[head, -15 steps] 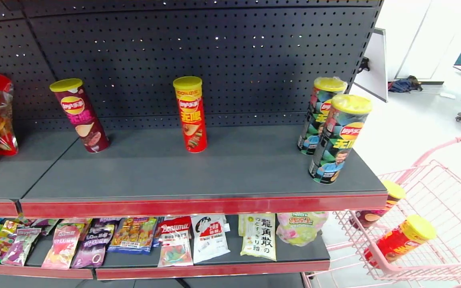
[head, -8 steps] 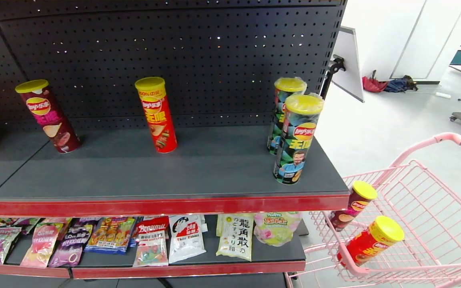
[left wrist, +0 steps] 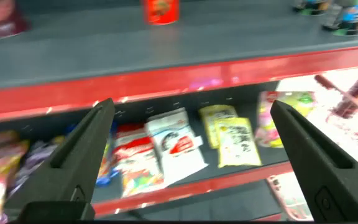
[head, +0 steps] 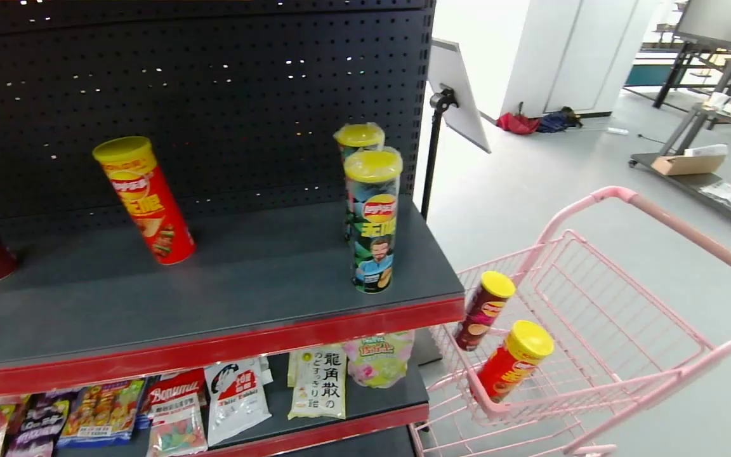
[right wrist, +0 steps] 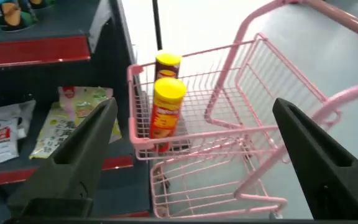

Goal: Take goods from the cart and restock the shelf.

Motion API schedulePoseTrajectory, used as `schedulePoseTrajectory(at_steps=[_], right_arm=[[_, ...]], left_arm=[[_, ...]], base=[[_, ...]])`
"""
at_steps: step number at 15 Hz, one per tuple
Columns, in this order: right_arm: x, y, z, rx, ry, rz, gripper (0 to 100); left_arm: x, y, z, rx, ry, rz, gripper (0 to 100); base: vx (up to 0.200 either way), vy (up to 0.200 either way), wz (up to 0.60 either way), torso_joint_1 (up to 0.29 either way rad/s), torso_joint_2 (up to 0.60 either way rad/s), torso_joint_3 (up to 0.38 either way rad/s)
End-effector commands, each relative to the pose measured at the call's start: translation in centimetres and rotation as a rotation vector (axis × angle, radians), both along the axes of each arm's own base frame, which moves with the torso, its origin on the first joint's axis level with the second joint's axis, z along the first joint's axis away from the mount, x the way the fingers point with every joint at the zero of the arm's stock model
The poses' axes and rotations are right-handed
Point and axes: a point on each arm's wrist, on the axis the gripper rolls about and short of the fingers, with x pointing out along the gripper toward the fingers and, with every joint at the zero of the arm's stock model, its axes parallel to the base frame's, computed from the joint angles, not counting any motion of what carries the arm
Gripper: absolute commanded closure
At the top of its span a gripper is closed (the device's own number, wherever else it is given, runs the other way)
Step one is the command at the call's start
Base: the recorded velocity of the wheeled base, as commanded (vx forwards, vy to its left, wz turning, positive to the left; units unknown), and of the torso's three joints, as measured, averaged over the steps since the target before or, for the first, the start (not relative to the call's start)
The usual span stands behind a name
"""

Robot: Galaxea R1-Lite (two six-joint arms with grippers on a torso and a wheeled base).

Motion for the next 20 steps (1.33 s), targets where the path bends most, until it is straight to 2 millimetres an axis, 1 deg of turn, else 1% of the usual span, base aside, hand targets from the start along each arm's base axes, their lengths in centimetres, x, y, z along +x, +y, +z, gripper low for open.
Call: schedulePoseTrajectory(at_steps=[1, 2, 10, 20], right_arm=[[0.0, 0.0, 0.0, 0.0, 0.0, 0.002, 0], [0.0, 0.0, 0.0, 0.0, 0.0, 0.002, 0], [0.0, 0.0, 0.0, -0.003, 0.0, 0.002, 0], [0.0, 0.0, 0.0, -0.001, 0.0, 0.0, 0]], left_arm=[[0.01, 0.0, 0.0, 0.0, 0.001, 0.0, 0], [0.01, 0.0, 0.0, 0.0, 0.001, 0.0, 0], [0.01, 0.0, 0.0, -0.002, 0.001, 0.0, 0], [0.01, 0.0, 0.0, -0.002, 0.001, 0.0, 0]], base=[[0.0, 0.0, -0.6, 0.007, 0.0, 0.002], [0.0, 0.0, -0.6, 0.007, 0.0, 0.007], [0.0, 0.0, 0.0, 0.0, 0.0, 0.0], [0.0, 0.0, 0.0, -0.136, 0.34, 0.204]])
